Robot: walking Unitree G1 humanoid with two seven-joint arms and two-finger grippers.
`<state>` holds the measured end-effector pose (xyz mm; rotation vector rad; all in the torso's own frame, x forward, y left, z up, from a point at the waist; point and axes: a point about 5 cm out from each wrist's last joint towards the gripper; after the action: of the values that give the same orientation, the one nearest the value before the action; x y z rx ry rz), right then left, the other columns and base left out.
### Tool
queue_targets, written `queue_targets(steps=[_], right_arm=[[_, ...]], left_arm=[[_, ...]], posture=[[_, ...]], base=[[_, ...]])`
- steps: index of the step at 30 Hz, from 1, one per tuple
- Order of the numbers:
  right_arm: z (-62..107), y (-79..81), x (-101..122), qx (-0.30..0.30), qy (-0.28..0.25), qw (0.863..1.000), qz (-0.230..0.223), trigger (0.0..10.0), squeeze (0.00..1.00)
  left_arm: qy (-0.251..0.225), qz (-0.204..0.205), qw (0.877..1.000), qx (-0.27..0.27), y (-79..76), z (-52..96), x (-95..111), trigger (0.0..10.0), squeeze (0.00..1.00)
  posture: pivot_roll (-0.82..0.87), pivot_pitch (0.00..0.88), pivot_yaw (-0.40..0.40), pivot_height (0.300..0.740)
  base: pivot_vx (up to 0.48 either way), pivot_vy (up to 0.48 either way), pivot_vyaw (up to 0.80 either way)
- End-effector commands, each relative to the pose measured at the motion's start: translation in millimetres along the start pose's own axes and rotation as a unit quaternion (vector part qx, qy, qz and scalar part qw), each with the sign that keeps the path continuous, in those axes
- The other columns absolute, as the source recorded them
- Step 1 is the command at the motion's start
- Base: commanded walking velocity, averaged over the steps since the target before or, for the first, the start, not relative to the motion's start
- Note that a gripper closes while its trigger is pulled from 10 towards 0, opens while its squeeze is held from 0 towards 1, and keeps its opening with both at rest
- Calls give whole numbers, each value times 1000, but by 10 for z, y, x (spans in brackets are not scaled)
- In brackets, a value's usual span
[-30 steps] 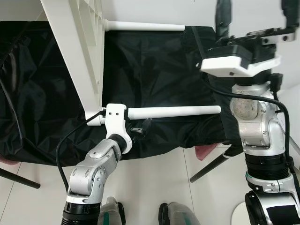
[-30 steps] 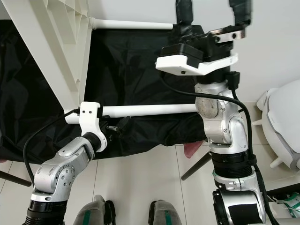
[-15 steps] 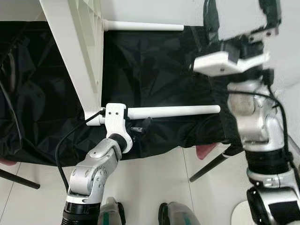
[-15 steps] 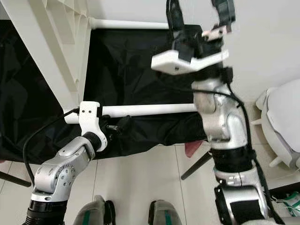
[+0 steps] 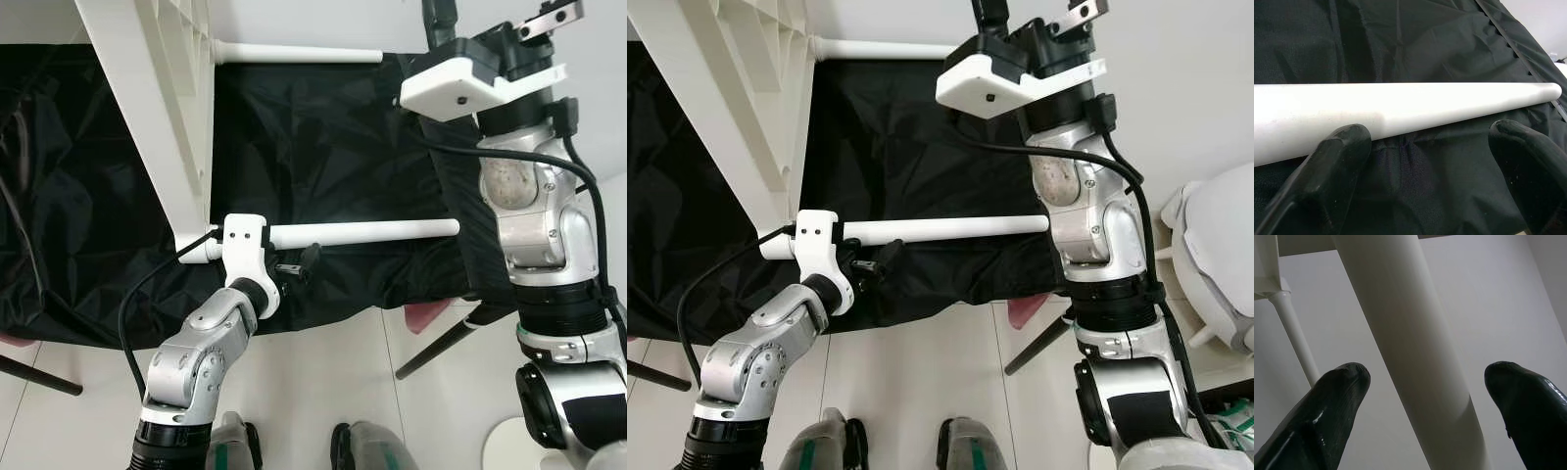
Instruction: Building children table
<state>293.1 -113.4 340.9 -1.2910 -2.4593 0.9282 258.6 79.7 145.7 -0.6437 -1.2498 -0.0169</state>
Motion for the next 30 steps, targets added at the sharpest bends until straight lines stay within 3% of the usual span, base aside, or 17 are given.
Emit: queue_targets(steps=[1, 6, 11, 19, 20, 22, 27, 30], right_arm=[[-39, -16, 20, 3, -8, 1000, -2, 10000, 0], [-152, -53, 67, 24, -29, 999, 5, 10000, 0], [-373, -237, 120, 86, -77, 993, 12, 10000, 0], [-429, -374, 169, 101, -102, 989, 21, 10000, 0], [-415, -367, 180, 115, -105, 988, 19, 5216, 0], [-371, -318, 182, 149, -105, 983, 9, 0, 0], [-328, -277, 159, 181, -100, 978, -1, 0, 0], [-315, -270, 120, 198, -89, 976, -17, 0, 0]], left_arm=[[-12, 15, 1000, -12, -97, -13, 22, 10000, 0], [-11, 16, 1000, -12, -97, -10, 16, 10000, 0], [-5, 17, 1000, -19, -114, -29, 4, 10000, 0], [0, 16, 1000, -26, -128, -47, -4, 10000, 0], [2, 15, 1000, -27, -128, -47, -9, 10000, 0], [7, 13, 1000, -27, -130, -43, -20, 10000, 0], [24, 8, 999, -21, -134, -37, -53, 10000, 0], [61, 19, 998, 8, -95, -47, -123, 10000, 0]], posture=[[-90, 90, 5, 740], [-94, 91, 9, 740], [-131, 99, 30, 740], [-152, 104, 41, 740], [-156, 107, 44, 740], [-158, 110, 44, 740], [-161, 120, 45, 740], [-164, 127, 42, 740]], base=[[0, 0, 0], [0, 0, 0], [0, 0, 0], [0, 0, 0], [0, 0, 0], [0, 0, 0], [0, 0, 0], [0, 0, 0]])
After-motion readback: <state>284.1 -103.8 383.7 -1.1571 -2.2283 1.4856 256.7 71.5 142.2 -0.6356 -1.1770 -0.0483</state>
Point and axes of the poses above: a point about 5 cm out from each wrist's last joint towards the gripper, its own z axis pointing back from the gripper into the wrist, its own x axis along the axis of the wrist's last joint, y = z × x, and after that the axes turned 6 degrees about z, right-handed
